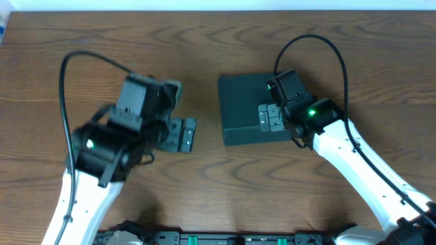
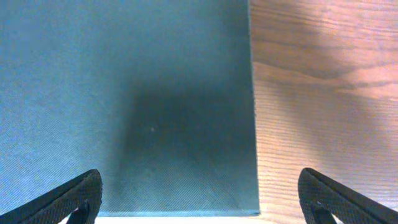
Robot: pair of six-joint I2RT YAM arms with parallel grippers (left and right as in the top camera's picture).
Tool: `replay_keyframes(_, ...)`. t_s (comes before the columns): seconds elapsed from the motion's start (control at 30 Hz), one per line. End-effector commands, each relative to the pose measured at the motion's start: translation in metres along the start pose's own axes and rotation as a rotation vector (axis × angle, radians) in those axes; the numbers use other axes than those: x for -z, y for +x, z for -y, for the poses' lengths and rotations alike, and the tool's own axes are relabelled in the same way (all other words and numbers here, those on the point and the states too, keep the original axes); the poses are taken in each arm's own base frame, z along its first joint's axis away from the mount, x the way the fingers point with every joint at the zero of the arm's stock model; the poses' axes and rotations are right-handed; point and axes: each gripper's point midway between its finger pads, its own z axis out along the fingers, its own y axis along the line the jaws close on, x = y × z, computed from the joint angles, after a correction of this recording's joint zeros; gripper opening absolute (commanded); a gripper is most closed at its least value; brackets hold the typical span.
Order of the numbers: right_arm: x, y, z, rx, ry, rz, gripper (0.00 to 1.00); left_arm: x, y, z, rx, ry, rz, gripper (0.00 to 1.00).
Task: Pack container
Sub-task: 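Press the closed lid down with the right gripper, left gripper retracting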
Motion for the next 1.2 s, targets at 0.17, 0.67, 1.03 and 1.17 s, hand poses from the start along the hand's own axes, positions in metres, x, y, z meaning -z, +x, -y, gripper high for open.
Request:
replay_keyframes(0.17,-0.017,-0.012,-0.001,-0.029,0.022,0.051,0.99,-0.045,0.055,0.01,0.031,-0.014,-0.083,0.96)
replay_keyframes(0.67,-0.059,0.013,0.002,-0.021,0.073,-0.077,0.99,-0.047,0.089,0.059,-0.097,-0.022,-0.107,0.96)
replay_keyframes(1.03,-0.061,0.009,0.017,-0.104,0.093,-0.074,0.99,-0.046,0.095,0.059,-0.106,-0.027,-0.126,0.96)
replay_keyframes(1.17,-0.058,0.005,0.028,-0.154,0.093,-0.065,0.99,-0.047,0.094,0.06,-0.105,-0.023,-0.121,0.96)
